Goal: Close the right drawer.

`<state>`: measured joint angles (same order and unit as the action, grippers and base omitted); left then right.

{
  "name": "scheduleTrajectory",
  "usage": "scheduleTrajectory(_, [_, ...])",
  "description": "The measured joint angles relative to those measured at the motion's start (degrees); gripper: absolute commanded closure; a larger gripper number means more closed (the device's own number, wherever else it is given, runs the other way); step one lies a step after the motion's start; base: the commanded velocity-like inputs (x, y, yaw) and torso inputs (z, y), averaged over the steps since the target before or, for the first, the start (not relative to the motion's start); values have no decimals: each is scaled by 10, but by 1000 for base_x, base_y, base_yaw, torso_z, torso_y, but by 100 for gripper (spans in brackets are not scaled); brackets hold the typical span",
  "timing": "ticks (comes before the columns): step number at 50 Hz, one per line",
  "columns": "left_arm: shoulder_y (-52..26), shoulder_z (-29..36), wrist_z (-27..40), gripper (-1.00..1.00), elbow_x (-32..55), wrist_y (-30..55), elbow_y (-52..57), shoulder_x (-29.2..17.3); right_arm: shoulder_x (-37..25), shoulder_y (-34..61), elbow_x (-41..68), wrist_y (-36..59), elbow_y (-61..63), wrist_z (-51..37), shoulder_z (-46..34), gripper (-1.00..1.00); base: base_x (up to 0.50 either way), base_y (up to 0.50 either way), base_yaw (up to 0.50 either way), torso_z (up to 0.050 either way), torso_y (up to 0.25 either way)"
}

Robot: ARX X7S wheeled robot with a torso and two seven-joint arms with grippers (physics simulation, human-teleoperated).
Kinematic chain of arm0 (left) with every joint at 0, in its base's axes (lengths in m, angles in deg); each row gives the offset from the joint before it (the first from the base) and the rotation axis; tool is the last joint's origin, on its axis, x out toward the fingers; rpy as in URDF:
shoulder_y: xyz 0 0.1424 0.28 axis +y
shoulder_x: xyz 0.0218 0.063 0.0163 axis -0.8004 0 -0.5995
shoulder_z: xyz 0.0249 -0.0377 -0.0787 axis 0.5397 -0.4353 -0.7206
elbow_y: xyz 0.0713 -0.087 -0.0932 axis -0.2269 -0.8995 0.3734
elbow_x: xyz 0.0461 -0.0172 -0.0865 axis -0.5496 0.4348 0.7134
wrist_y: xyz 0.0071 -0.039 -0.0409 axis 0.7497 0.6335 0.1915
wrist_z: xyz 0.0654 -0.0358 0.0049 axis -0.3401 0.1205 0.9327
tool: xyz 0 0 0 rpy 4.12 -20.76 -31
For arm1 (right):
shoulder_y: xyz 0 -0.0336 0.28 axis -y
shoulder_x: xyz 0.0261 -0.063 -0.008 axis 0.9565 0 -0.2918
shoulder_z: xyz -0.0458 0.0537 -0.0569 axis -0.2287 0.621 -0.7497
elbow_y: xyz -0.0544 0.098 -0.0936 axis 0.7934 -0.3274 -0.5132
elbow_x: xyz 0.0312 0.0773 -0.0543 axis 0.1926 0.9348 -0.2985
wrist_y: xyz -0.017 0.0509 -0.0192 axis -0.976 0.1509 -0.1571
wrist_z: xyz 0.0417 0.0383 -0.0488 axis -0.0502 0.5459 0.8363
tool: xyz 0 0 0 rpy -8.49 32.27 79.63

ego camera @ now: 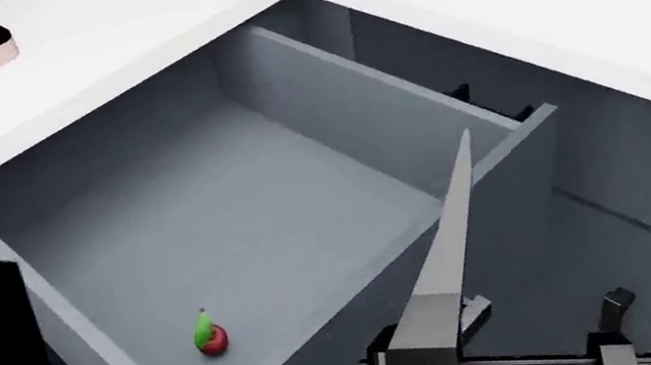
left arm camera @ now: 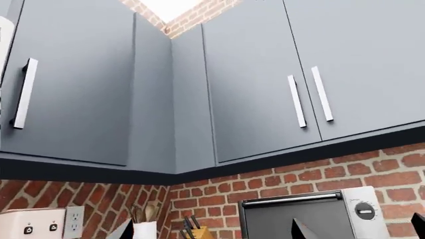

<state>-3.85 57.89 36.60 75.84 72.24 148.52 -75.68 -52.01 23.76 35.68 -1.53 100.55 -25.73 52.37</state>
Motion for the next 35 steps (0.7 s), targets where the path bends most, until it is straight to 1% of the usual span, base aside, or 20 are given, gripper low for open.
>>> scheduleTrajectory(35, [-19, 35, 16, -100, -5, -17, -5, -8, -10, -3, 2, -14, -15, -14, -4, -100, 0, 0, -500, 0, 0])
